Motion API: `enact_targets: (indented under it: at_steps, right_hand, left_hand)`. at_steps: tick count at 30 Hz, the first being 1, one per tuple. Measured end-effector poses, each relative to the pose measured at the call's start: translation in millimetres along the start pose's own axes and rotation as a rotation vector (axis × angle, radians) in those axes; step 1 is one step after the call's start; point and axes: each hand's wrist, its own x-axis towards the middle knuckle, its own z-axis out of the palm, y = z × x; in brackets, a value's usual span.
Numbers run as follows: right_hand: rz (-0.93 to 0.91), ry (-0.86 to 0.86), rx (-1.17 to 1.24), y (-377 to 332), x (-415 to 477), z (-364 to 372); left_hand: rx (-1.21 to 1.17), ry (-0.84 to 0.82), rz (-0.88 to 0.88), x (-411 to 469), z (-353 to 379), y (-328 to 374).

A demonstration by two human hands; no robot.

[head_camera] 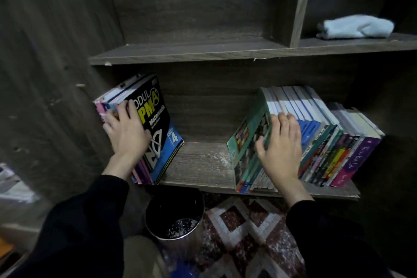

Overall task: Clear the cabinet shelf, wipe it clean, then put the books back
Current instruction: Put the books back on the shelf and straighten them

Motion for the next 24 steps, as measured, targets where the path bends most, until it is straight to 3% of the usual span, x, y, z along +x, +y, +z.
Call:
enact_targets:
  at_steps: [7,18,24]
  right_hand:
    - [-0.006,0.035,0.027,3.1,-1.4,3.5]
    - [0.013,0.083,0.026,-1.0,-0.4,9.1]
    - [0.012,0.091,0.024,-1.2,0.0,9.7]
  left_hand:
    - [-0.050,0.058,-0.150,19.7,6.4,-23.9]
    - [-0.081,0.161,-0.076,23.2,4.8,-19.8]
    - [-0.622,0.057,-0.183,21.9,-2.7,-1.2]
